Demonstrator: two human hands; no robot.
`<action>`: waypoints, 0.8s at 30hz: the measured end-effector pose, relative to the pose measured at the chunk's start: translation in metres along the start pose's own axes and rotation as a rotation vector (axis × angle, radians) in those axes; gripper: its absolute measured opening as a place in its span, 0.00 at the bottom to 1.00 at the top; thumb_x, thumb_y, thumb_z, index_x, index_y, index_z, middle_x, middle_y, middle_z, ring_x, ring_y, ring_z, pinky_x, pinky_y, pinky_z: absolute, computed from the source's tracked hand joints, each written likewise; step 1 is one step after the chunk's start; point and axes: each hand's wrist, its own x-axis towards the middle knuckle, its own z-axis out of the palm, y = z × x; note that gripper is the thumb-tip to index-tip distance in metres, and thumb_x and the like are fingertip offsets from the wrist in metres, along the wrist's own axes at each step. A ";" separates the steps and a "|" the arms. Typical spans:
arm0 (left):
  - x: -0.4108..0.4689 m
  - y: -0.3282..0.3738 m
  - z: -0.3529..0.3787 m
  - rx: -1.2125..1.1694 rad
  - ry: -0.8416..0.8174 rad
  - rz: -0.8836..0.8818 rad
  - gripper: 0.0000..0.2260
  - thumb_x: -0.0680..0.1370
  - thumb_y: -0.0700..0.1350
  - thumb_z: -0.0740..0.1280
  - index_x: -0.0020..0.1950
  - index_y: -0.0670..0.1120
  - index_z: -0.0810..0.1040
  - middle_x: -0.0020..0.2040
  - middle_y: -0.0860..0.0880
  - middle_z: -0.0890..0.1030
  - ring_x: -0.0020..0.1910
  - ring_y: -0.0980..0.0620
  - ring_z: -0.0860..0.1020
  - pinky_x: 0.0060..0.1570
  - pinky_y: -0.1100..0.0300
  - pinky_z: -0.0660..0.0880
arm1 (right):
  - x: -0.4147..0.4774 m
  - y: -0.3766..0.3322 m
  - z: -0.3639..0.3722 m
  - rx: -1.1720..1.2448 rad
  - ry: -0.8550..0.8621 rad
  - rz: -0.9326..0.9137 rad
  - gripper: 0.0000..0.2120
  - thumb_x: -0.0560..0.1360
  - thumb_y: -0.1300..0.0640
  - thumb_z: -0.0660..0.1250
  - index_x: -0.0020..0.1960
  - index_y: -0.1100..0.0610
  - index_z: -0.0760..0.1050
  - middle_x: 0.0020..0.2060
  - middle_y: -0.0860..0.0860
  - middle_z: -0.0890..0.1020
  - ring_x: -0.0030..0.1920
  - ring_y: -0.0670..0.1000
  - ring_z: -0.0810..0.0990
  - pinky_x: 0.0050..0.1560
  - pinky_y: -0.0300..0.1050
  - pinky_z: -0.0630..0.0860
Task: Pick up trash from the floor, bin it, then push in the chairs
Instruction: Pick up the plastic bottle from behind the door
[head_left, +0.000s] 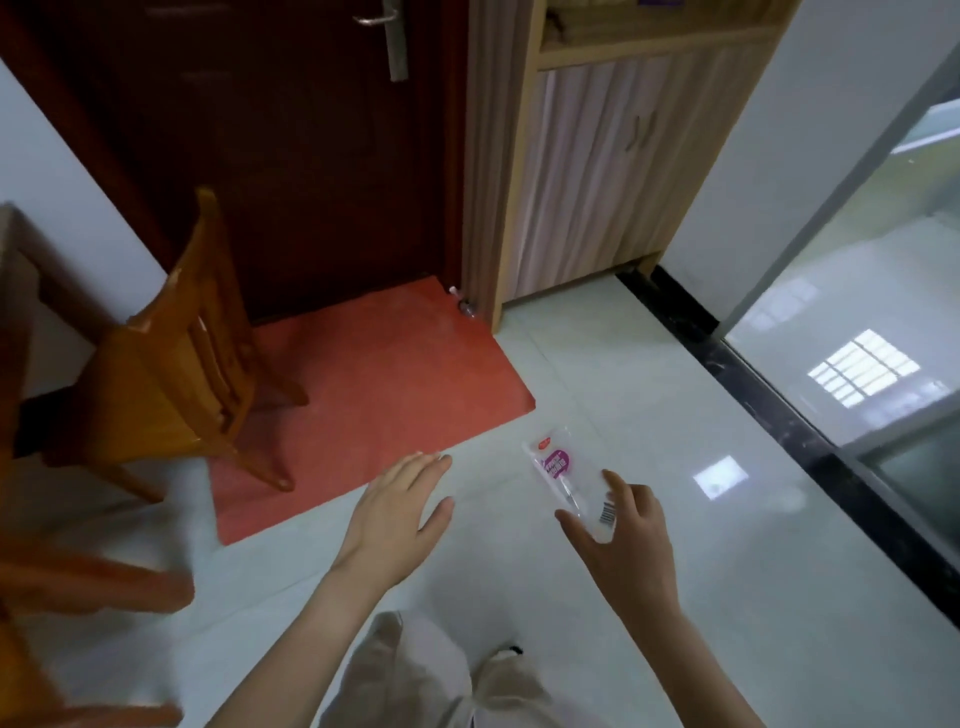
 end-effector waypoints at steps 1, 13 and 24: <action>0.022 0.001 -0.001 0.000 0.009 -0.022 0.25 0.79 0.58 0.52 0.70 0.49 0.72 0.69 0.51 0.74 0.69 0.49 0.70 0.67 0.54 0.64 | 0.027 0.000 -0.002 0.000 -0.008 -0.014 0.36 0.67 0.39 0.74 0.68 0.55 0.70 0.48 0.47 0.71 0.48 0.50 0.73 0.45 0.47 0.77; 0.272 -0.083 0.023 0.003 -0.023 -0.145 0.25 0.78 0.57 0.51 0.71 0.48 0.70 0.69 0.51 0.72 0.69 0.51 0.68 0.66 0.53 0.66 | 0.309 -0.014 0.088 0.001 -0.131 -0.121 0.34 0.66 0.41 0.75 0.66 0.55 0.71 0.52 0.52 0.75 0.49 0.53 0.75 0.41 0.46 0.77; 0.527 -0.186 -0.018 -0.022 0.001 -0.083 0.22 0.77 0.54 0.57 0.66 0.45 0.75 0.63 0.47 0.78 0.63 0.48 0.74 0.63 0.52 0.70 | 0.548 -0.064 0.147 -0.041 -0.132 -0.073 0.34 0.66 0.43 0.77 0.65 0.59 0.72 0.52 0.56 0.76 0.48 0.55 0.75 0.39 0.45 0.76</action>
